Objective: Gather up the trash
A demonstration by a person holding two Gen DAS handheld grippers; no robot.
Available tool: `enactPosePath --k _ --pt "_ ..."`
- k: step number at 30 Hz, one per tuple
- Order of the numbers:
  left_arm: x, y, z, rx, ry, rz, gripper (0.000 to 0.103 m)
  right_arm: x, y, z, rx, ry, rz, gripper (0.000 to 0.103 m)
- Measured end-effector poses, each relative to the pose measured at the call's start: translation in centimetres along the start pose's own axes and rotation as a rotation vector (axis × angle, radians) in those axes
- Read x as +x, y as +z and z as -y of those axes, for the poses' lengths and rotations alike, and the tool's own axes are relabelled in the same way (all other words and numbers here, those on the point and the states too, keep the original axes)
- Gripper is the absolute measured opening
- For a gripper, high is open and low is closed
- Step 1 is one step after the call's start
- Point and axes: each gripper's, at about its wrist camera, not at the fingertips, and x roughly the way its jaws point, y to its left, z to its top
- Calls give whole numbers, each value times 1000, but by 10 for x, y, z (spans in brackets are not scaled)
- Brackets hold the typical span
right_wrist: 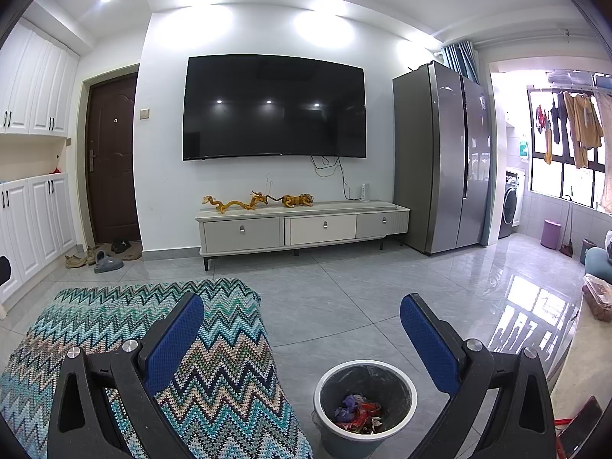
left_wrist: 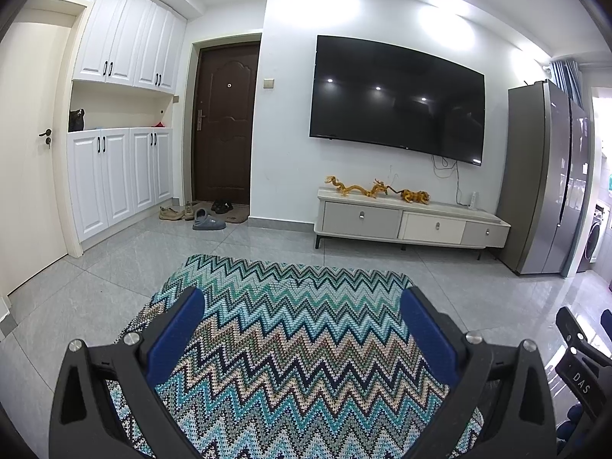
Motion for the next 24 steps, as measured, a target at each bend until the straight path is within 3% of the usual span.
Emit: enactPosePath --k 24 --pt "3 -1 -1 1 -1 -14 103 3 -7 1 -3 0 -8 103"
